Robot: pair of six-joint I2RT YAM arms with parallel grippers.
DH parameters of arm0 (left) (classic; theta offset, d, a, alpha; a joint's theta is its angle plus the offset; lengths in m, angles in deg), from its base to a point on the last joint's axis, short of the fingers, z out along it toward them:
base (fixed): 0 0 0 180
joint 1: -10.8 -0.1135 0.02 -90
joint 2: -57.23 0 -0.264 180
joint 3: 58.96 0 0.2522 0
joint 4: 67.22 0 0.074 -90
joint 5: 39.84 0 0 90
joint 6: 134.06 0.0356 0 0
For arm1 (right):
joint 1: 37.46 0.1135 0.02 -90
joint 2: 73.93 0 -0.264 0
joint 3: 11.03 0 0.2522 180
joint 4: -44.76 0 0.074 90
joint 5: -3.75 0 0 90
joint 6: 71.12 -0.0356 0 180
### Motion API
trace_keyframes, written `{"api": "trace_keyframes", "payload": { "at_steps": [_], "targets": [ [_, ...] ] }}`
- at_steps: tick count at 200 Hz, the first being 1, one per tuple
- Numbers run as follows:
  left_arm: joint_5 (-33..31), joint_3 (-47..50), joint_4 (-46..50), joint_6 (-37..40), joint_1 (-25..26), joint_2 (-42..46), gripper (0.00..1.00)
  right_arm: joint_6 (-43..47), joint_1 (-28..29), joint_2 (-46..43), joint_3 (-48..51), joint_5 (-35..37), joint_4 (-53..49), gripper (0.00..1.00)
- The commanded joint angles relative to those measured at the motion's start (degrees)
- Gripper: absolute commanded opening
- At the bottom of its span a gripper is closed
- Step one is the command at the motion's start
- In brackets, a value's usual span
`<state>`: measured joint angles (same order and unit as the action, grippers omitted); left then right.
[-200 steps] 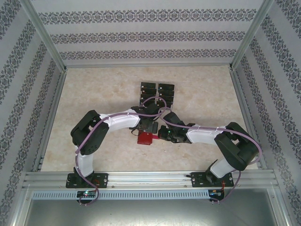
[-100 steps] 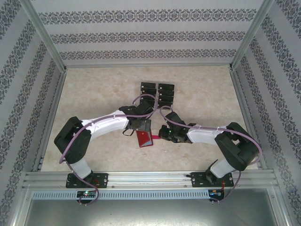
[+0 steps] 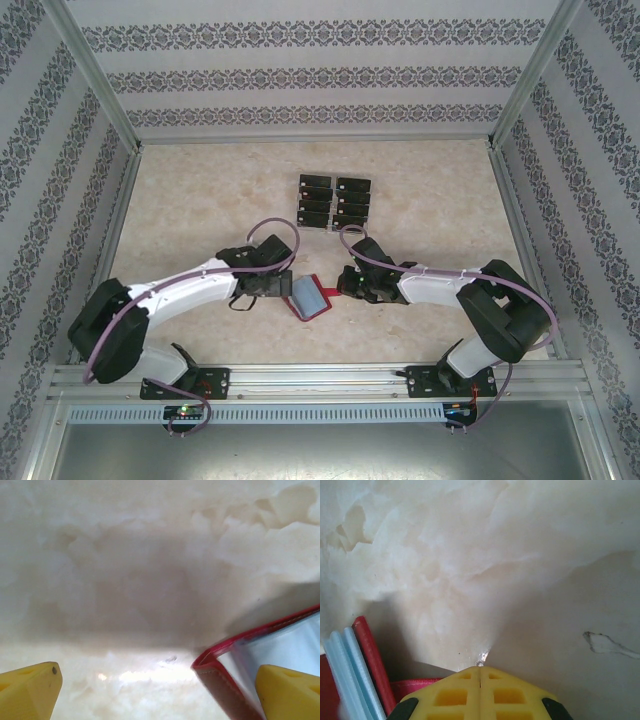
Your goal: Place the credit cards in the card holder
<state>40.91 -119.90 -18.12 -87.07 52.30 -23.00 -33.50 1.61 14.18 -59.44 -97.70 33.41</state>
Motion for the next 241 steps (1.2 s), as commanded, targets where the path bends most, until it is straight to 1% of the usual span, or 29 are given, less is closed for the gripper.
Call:
{"api": "trace_keyframes", "payload": {
  "at_steps": [1,21,41,75,97,126,145,199,227,241],
  "targets": [
    [0.76,2.84,1.41,-3.53,-0.43,3.20,1.00,0.33,-1.09,-0.35,-0.04,0.51,-1.09,0.00],
    [1.47,4.75,1.11,-4.79,-0.44,5.44,1.00,0.50,-1.39,0.06,-0.57,0.25,-1.32,0.00],
    [2.13,6.92,0.13,-5.81,-0.45,5.87,1.00,0.79,-1.85,0.40,-1.58,0.13,-1.60,0.00],
    [2.93,9.90,-3.12,-7.32,-0.22,3.50,1.00,1.55,-2.59,1.08,-3.72,-0.40,-2.41,0.00],
    [2.87,10.33,-5.61,-7.52,-0.26,0.04,1.00,1.98,-3.35,1.57,-4.76,-0.05,-2.79,0.00],
    [0.93,7.38,-7.16,-6.28,-0.38,-4.89,1.00,1.97,-4.66,1.41,-4.98,0.26,-3.03,0.00],
    [-0.24,3.74,-7.21,-4.35,-0.69,-7.48,1.00,1.72,-5.05,0.78,-4.17,0.55,-3.29,0.00],
    [-1.16,-8.48,-6.29,4.43,-5.51,-16.46,1.00,-1.51,-5.04,-3.54,2.45,1.73,-2.15,0.00],
    [-0.83,-11.88,-5.28,7.15,-5.97,-18.50,1.00,-2.03,-5.12,-6.92,4.40,2.57,-3.39,0.00],
    [0.14,-11.31,-5.70,6.74,-5.90,-17.53,1.00,-1.20,-5.45,-9.08,4.12,2.51,-4.86,0.08]
  ]
}}
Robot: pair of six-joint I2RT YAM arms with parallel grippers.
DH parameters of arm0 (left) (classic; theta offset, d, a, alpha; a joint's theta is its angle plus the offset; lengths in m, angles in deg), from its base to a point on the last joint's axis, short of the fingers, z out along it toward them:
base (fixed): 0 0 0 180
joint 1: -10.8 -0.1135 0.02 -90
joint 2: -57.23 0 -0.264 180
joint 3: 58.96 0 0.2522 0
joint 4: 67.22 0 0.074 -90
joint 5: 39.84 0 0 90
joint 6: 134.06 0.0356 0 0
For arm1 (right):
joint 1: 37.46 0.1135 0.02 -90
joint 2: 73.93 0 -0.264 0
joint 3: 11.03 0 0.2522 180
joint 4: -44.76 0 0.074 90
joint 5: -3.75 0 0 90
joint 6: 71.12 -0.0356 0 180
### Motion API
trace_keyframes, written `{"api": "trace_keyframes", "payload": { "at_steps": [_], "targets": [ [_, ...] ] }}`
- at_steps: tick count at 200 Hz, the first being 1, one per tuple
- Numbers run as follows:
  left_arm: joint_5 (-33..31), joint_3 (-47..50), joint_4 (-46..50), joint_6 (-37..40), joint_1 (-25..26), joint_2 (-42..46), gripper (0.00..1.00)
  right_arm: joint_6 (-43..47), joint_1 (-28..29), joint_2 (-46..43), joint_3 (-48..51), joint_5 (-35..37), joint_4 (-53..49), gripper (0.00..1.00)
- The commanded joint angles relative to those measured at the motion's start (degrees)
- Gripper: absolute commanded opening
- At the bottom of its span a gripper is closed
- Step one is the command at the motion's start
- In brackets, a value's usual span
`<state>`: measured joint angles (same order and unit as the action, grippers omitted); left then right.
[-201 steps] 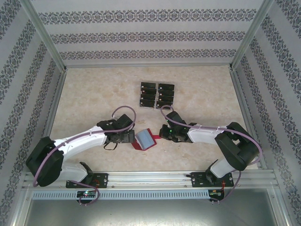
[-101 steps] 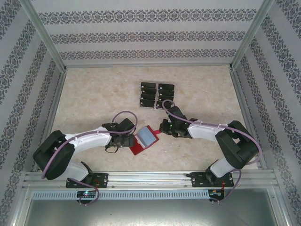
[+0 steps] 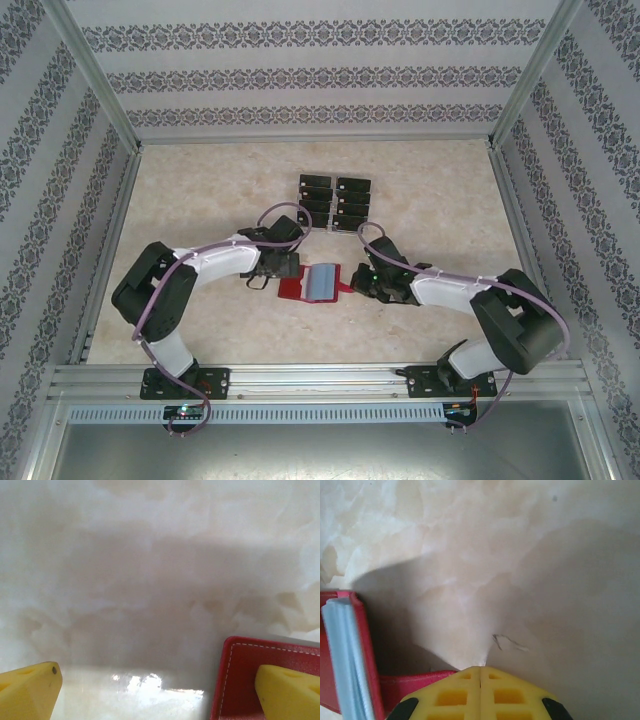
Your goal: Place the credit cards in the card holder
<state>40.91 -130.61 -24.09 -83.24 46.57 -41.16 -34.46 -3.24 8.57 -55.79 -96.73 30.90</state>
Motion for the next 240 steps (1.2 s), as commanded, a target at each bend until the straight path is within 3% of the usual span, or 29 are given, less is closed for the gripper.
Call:
{"api": "trace_keyframes", "payload": {
  "at_steps": [1,19,31,77,108,167,240],
  "targets": [
    [0.22,-0.58,0.17,2.85,-0.17,0.73,1.00,-0.17,-0.62,-3.65,0.44,1.53,-2.44,0.08],
    [0.94,1.11,-0.29,1.98,-0.08,3.19,1.00,1.56,-0.95,-6.66,-1.32,0.93,-5.71,0.26],
    [1.53,1.91,-0.49,1.48,0.07,4.73,1.00,2.78,-1.00,-8.41,-3.01,0.48,-8.10,0.32],
    [3.01,1.86,-0.10,0.45,1.99,7.55,1.00,4.65,0.06,-12.79,-9.96,-2.37,-13.44,0.39],
    [3.06,1.68,-0.27,0.26,2.56,7.60,1.00,4.75,3.73,-9.32,-14.52,-2.61,-13.25,0.46],
    [2.49,3.13,-0.36,-0.48,2.73,8.95,1.00,3.21,6.74,3.88,-17.95,-3.25,-6.64,0.45],
    [1.83,6.08,-0.54,-1.78,2.74,11.41,1.00,1.30,7.03,12.19,-15.35,-3.61,-1.86,0.43]
  ]
}}
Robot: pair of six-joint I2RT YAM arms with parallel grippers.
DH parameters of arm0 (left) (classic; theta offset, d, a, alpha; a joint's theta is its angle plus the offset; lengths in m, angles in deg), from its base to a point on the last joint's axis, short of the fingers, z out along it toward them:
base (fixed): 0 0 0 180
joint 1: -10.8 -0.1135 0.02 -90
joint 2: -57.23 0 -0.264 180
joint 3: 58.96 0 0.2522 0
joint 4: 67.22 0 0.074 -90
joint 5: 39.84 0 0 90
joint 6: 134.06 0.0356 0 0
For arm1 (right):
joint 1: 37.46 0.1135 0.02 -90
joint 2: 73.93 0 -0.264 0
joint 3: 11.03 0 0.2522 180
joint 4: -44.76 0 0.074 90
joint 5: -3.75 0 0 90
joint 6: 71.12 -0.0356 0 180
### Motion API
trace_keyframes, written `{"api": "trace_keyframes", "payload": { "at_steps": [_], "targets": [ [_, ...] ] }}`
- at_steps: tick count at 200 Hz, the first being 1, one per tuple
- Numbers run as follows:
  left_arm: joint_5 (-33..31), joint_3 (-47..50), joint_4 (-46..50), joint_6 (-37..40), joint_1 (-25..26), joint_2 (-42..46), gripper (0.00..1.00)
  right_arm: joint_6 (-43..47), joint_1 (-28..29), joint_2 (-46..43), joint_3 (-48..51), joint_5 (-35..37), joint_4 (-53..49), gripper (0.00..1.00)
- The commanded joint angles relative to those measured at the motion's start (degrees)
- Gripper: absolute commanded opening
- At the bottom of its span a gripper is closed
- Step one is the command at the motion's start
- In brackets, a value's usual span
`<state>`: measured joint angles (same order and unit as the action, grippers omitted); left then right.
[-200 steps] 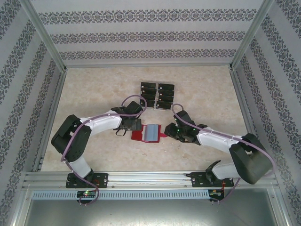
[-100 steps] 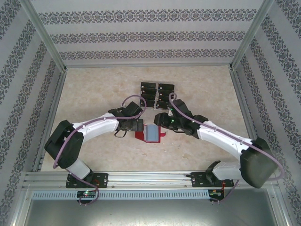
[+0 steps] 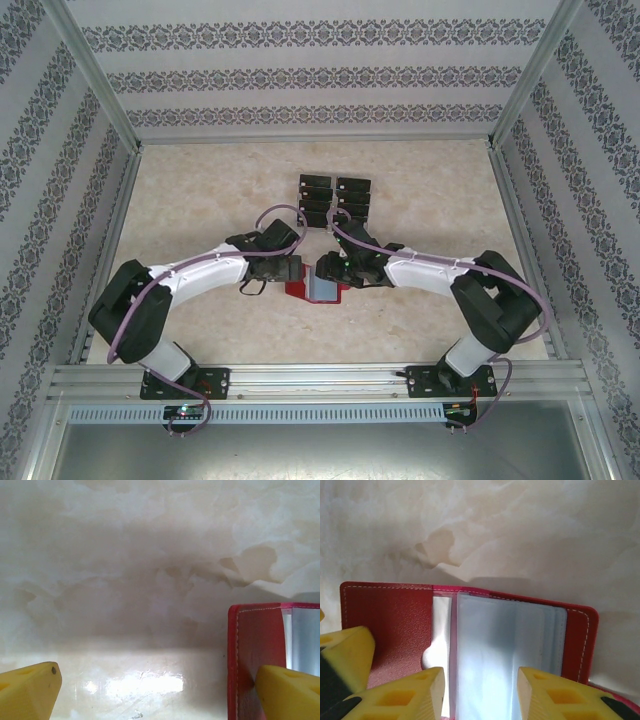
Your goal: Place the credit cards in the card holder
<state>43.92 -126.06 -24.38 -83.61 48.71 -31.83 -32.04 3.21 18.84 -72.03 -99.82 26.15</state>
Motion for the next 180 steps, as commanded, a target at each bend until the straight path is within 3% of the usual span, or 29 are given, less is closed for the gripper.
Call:
{"api": "trace_keyframes", "payload": {
  "at_steps": [1,58,180],
  "targets": [
    [-1.16,1.51,-0.21,-1.45,0.59,2.10,1.00,-1.21,0.61,1.99,0.91,-0.56,2.89,0.43],
    [-2.47,6.34,0.08,-2.55,0.57,5.12,1.00,-1.51,0.56,3.97,1.72,-0.67,3.88,0.43],
    [-0.88,11.16,-5.74,-5.18,0.59,2.71,1.00,-1.64,3.34,7.58,-4.62,-5.20,4.57,0.42]
  ]
}}
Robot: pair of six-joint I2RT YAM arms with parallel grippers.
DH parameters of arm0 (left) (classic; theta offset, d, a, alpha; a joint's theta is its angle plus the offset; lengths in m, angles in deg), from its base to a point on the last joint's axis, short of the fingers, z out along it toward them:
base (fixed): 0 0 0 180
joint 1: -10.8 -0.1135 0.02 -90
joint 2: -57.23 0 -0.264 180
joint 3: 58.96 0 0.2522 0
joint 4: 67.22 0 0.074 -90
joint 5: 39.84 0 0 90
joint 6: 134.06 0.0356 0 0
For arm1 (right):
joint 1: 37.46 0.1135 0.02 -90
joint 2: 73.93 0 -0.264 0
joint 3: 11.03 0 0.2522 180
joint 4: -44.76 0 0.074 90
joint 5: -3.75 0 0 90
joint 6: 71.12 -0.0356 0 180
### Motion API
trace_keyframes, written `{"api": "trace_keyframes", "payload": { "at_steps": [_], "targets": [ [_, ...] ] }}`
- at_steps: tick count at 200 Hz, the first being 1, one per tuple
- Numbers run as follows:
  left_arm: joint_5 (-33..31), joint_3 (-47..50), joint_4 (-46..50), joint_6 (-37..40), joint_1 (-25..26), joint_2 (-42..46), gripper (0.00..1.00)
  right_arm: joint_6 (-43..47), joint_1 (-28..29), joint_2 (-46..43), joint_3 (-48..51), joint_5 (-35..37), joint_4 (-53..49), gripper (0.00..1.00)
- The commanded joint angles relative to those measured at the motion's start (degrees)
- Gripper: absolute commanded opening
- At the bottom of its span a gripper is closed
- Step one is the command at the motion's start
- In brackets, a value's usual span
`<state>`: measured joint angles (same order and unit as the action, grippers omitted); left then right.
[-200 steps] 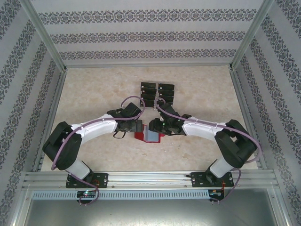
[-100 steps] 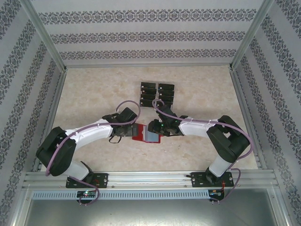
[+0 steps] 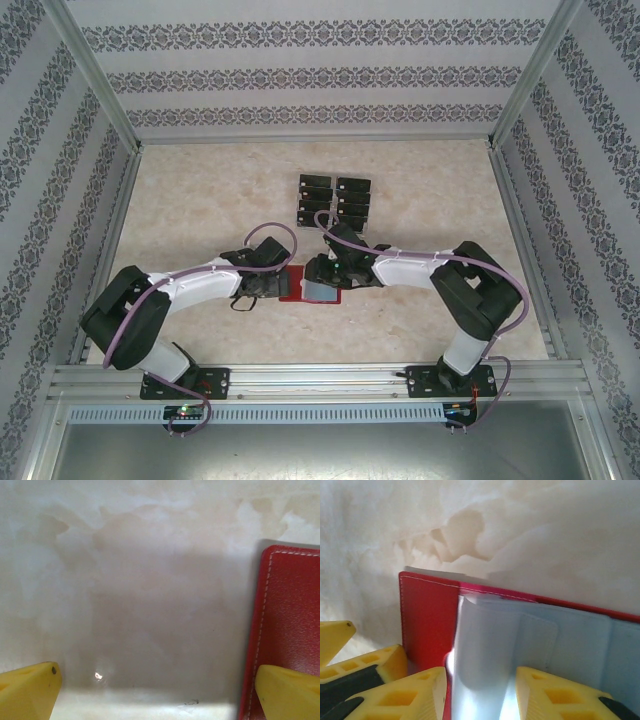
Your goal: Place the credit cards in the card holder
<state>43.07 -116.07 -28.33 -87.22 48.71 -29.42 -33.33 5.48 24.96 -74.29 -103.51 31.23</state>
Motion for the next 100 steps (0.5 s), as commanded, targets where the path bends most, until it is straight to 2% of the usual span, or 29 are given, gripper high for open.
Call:
{"api": "trace_keyframes", "payload": {
  "at_steps": [1,65,100],
  "targets": [
    [-0.03,1.17,-1.81,-1.58,0.59,0.37,1.00,-0.40,1.08,1.51,-2.41,-1.53,-0.50,0.42],
    [-0.04,6.71,-3.82,-6.50,0.63,6.31,1.00,-0.95,2.64,3.83,-6.71,-2.06,-1.33,0.42],
    [-2.41,9.91,-3.09,-9.59,0.59,11.82,1.00,-0.96,3.60,5.48,-9.21,-1.94,-2.34,0.42]
  ]
}}
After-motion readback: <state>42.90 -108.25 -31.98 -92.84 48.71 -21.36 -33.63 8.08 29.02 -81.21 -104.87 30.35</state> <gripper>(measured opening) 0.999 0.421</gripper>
